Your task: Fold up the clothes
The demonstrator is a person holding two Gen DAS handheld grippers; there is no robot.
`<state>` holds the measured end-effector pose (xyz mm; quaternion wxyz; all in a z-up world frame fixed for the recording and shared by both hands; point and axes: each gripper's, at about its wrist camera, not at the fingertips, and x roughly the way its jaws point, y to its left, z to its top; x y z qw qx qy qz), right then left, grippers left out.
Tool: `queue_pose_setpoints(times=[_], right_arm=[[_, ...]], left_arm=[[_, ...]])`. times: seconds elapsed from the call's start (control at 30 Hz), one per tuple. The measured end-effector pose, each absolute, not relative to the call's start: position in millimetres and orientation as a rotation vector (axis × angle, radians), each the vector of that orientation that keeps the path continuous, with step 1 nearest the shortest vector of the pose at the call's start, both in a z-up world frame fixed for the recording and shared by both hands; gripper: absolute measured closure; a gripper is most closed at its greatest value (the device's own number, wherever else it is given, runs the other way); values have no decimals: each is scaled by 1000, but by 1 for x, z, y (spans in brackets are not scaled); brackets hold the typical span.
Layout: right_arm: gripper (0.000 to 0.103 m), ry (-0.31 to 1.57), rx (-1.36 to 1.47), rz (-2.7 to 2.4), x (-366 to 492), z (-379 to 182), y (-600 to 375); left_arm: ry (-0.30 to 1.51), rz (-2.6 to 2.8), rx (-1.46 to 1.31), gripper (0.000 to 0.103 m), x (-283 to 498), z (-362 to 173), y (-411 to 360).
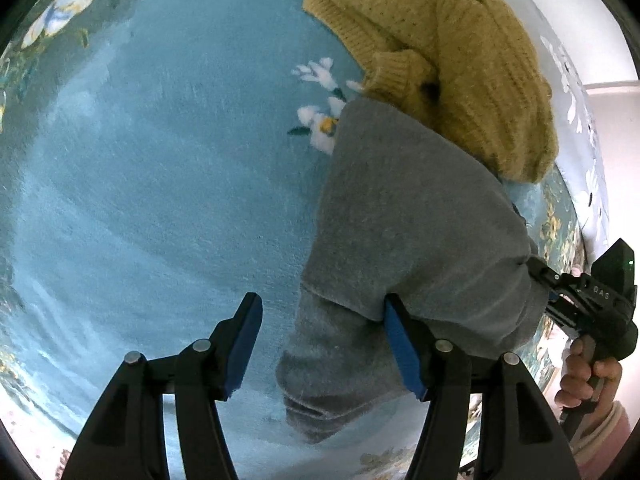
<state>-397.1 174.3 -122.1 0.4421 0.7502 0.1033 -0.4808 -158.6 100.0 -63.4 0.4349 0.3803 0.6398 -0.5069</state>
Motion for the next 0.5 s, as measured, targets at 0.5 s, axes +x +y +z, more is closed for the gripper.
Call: queue_pose_setpoints(times=[0.5], right_arm=[[75,535,1587,-1186,-329,-79,202]], left_arm=[[1398,-1570,1175,40,-237,-30,123]])
